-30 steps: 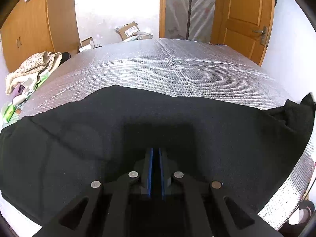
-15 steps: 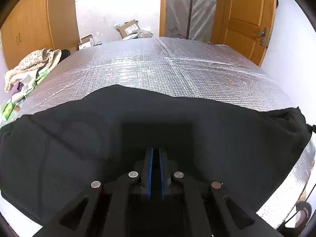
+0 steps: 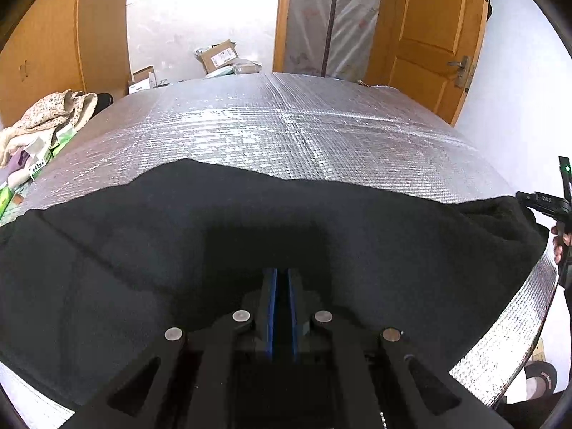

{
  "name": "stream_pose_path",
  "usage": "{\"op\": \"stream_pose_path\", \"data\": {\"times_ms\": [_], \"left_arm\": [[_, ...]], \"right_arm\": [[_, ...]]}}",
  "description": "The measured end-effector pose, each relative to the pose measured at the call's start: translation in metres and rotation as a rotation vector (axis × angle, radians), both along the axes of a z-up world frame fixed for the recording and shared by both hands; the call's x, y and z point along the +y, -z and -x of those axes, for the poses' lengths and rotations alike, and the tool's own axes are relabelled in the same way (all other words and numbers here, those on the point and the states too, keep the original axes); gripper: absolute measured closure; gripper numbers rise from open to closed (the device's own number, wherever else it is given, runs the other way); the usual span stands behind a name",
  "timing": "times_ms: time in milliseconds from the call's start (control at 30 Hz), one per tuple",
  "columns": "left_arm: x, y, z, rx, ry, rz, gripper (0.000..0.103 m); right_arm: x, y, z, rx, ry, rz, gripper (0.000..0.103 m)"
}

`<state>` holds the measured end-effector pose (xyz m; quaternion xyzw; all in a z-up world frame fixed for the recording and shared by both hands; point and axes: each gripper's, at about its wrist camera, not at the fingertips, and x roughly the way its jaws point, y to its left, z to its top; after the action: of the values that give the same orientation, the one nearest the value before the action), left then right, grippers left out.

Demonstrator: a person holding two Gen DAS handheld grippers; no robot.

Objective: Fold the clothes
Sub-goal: 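Release and withdraw the right gripper from the sweatshirt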

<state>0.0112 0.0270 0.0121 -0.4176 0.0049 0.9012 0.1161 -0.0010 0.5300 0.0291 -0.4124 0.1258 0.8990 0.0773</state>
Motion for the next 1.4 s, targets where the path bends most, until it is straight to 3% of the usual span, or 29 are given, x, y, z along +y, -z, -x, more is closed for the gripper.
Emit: {"op": "stream_pose_path", "data": {"times_ms": [67,100,133,367,500,633,700,800,900,1033,1200,1400], "left_arm": [[0.002,0.001,0.0,-0.001,-0.001,0.008,0.098],[0.002,0.001,0.001,-0.001,-0.001,0.01,0.098],[0.003,0.002,0.002,-0.002,-0.001,0.012,0.098],[0.003,0.008,0.002,0.03,0.011,0.018,0.097],[0.003,0.009,0.002,0.032,0.007,0.009,0.097],[0.005,0.009,0.002,0.039,0.005,0.024,0.097],[0.006,0.009,0.001,0.04,0.005,0.03,0.097],[0.008,0.007,0.002,0.032,0.004,0.038,0.097],[0.009,0.003,0.004,0.02,-0.004,0.034,0.098],[0.012,-0.001,0.004,0.035,0.012,0.017,0.098],[0.01,0.007,0.005,0.032,0.018,-0.003,0.097],[0.009,0.009,0.005,0.043,0.014,-0.023,0.097]], "right_arm": [[0.001,0.0,0.001,0.015,-0.001,0.006,0.072],[0.001,-0.001,0.0,0.022,0.008,0.0,0.088],[0.002,-0.001,0.0,0.027,0.017,-0.004,0.097],[0.014,-0.012,-0.013,0.094,0.094,-0.042,0.099],[0.042,-0.006,-0.018,0.065,0.201,-0.045,0.103],[0.045,-0.012,-0.029,0.08,0.18,-0.012,0.098],[0.029,-0.019,-0.026,0.105,0.101,0.001,0.092],[-0.022,-0.029,-0.021,0.139,-0.125,-0.008,0.073],[-0.086,-0.03,-0.015,0.138,-0.384,-0.038,0.073],[-0.154,-0.019,-0.002,0.094,-0.629,-0.127,0.073],[-0.192,0.002,0.01,0.013,-0.807,-0.168,0.073],[-0.199,0.005,0.006,-0.016,-0.886,-0.204,0.073]]}}
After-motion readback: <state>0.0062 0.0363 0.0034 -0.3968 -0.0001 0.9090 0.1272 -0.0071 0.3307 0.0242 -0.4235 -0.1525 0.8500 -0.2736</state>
